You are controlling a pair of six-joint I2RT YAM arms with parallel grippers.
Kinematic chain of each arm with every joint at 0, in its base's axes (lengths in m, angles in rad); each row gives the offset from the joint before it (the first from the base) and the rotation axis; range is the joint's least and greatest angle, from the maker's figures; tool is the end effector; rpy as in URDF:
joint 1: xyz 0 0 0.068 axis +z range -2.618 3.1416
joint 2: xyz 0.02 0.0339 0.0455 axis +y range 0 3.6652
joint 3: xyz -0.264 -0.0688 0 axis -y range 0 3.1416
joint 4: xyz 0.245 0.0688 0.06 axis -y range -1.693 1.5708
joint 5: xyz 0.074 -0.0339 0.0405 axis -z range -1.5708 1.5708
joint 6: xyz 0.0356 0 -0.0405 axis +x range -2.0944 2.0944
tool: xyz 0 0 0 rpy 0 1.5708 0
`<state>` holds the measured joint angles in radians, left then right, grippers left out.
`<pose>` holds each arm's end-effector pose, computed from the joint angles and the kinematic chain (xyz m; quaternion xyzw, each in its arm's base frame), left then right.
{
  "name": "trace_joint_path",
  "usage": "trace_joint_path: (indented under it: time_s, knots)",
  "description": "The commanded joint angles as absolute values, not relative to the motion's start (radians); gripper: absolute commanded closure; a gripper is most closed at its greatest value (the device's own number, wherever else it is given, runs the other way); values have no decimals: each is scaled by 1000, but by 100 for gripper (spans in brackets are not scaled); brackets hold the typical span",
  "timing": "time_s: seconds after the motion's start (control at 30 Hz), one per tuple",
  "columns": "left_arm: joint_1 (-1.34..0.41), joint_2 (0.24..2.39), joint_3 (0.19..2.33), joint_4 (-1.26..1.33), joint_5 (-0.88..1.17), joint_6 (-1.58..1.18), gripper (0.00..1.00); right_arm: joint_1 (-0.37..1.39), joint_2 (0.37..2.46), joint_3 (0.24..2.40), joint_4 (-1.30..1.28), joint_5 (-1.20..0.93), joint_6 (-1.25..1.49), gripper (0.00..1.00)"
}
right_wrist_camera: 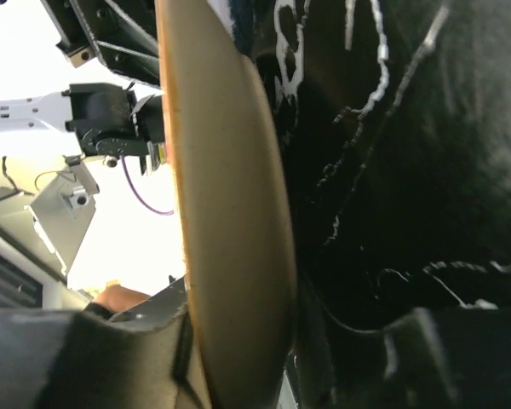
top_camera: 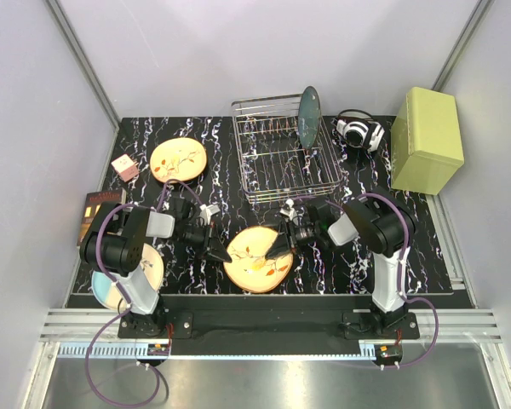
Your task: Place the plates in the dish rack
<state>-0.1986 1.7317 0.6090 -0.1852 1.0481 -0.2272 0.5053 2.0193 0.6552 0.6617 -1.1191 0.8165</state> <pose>0.2354 -0.0788 0.0907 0.0533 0.8592 -0.5089 0.0061 0.2574 0.1790 0.0661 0.1015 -0.7942 -0.5990 0.0141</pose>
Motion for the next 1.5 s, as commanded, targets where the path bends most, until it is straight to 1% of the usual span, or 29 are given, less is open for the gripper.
trace_joint_path:
  time_s: [0.0, 0.07, 0.13, 0.17, 0.2, 0.23, 0.27, 0.3, 0.33, 0.4, 0.43, 0.53, 0.6, 0.67, 0.7, 0.73, 0.8, 0.83, 0.87, 0.9, 0.97, 1.0, 1.07, 1.17, 1.2, 1.23, 1.33, 1.4, 1.47]
  knots:
    - [-226, 1709, 620, -130, 1115, -253, 100, 522, 1942, 663, 732, -1065, 810, 62]
    - [-215, 1697, 621, -146, 1103, -242, 100, 519, 1919, 672, 674, -1077, 783, 63]
    - [-207, 1677, 621, -155, 1091, -236, 100, 514, 1899, 664, 641, -1078, 772, 69]
    - [-206, 1671, 620, -158, 1089, -233, 100, 514, 1869, 666, 620, -1077, 744, 77]
    - [-207, 1667, 620, -160, 1088, -233, 100, 514, 1849, 679, 583, -1072, 721, 93]
    - [-207, 1660, 626, -164, 1082, -232, 99, 514, 1803, 687, 490, -1049, 695, 99]
    - [-207, 1651, 630, -170, 1074, -229, 95, 514, 1778, 695, 433, -1037, 634, 100]
    - [-207, 1646, 638, -184, 1042, -209, 85, 514, 1751, 716, 366, -1020, 594, 100]
    - [-207, 1641, 658, -213, 1034, -198, 81, 514, 1691, 725, 242, -997, 553, 100]
    - [-207, 1626, 675, -244, 993, -169, 69, 514, 1623, 755, 136, -974, 436, 100]
    - [-207, 1617, 690, -267, 986, -158, 64, 514, 1559, 773, 9, -936, 387, 100]
    - [-201, 1559, 738, -333, 989, -106, 57, 514, 1455, 865, -253, -893, 199, 100]
    - [-183, 1494, 762, -376, 1020, -78, 55, 514, 1418, 954, -413, -873, 143, 100]
    - [-170, 1439, 828, -438, 1086, -39, 54, 514, 1387, 1065, -510, -806, 75, 100]
    - [-169, 1425, 900, -528, 1089, 25, 53, 514, 1372, 1106, -572, -749, 57, 100]
    - [-167, 1396, 932, -558, 1086, 43, 50, 512, 1362, 1149, -593, -708, 42, 100]
    - [-161, 1368, 1012, -590, 1049, 46, 46, 509, 1359, 1280, -600, -591, 38, 100]
    - [-158, 1347, 1037, -591, 1025, 29, 41, 509, 1370, 1326, -600, -553, 26, 100]
    - [-158, 1344, 1061, -591, 952, 9, 25, 509, 1385, 1423, -597, -507, 26, 100]
    - [-156, 1344, 1106, -595, 910, -39, 17, 505, 1429, 1468, -574, -415, 25, 100]
    - [-132, 1347, 1129, -595, 874, -55, 15, 488, 1478, 1581, -525, -344, 31, 100]
    - [-121, 1344, 1135, -592, 846, -60, 15, 479, 1530, 1616, -467, -239, 38, 100]
    - [-107, 1330, 1135, -589, 705, -61, 15, 477, 1586, 1713, -407, -134, 40, 100]
    - [-103, 1312, 1137, -603, 565, -57, 16, 463, 1702, 1833, -299, 42, 32, 100]
    - [-103, 1305, 1132, -600, 530, -83, 16, 462, 1757, 1851, -222, 167, 35, 100]
    - [-103, 1287, 1124, -594, 502, -87, 16, 460, 1787, 1873, -187, 233, 43, 100]
    - [-103, 1243, 1075, -558, 376, -121, 14, 462, 1902, 1998, -153, 447, 84, 100]
    - [-103, 1232, 1051, -558, 286, -126, 14, 462, 1945, 2042, -134, 529, 106, 100]
    - [-103, 1210, 1032, -551, 212, -133, 13, 460, 1963, 2062, -115, 529, 75, 100]
